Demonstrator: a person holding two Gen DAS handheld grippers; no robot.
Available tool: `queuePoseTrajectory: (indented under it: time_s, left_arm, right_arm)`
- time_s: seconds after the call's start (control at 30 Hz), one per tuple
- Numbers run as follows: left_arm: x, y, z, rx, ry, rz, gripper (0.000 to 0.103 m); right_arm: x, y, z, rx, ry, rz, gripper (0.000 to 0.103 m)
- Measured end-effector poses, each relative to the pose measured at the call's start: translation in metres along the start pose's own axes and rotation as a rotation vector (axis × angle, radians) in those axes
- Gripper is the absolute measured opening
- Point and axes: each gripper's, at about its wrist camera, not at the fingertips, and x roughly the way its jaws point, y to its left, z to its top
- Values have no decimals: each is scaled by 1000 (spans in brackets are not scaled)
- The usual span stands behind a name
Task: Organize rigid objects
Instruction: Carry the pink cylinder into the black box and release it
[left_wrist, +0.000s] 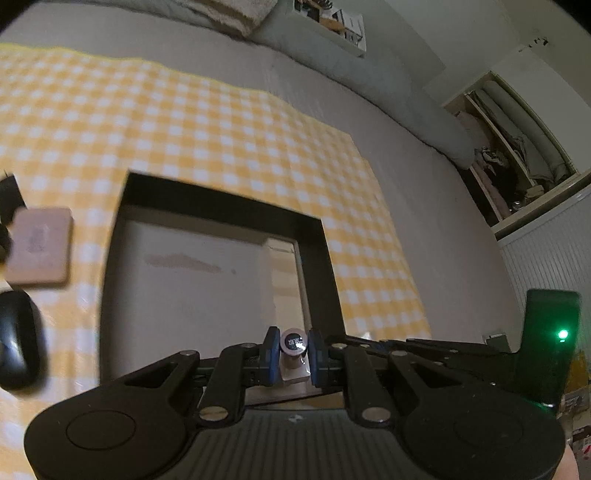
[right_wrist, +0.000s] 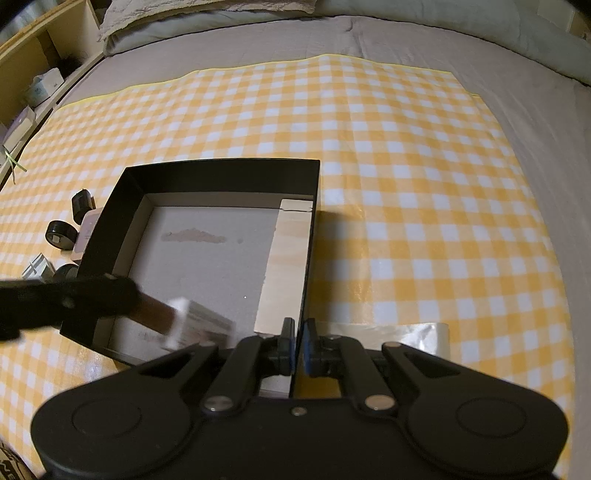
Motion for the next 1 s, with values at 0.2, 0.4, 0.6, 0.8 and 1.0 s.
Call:
queuePoseTrajectory:
  time_s: [0.2, 0.4, 0.6, 0.8, 1.0]
  left_arm:
    - [26, 3, -9, -19, 39, 27, 16]
    - [30, 7, -8, 29, 53, 87, 22]
    - [32, 15, -11, 61, 83, 165, 28]
    - [39, 16, -9, 74, 89, 180, 30]
    - [48, 8, -12, 98, 119, 154, 32]
  right_arm:
    - [0, -1, 0, -5, -2, 6, 5]
    - [0, 0, 0, -13, 1, 4, 5]
    - [0, 0, 0, -13, 1, 3, 5]
    - [0, 0, 1, -13, 3, 0, 5]
    - [1, 0, 1, -14, 3, -1, 5]
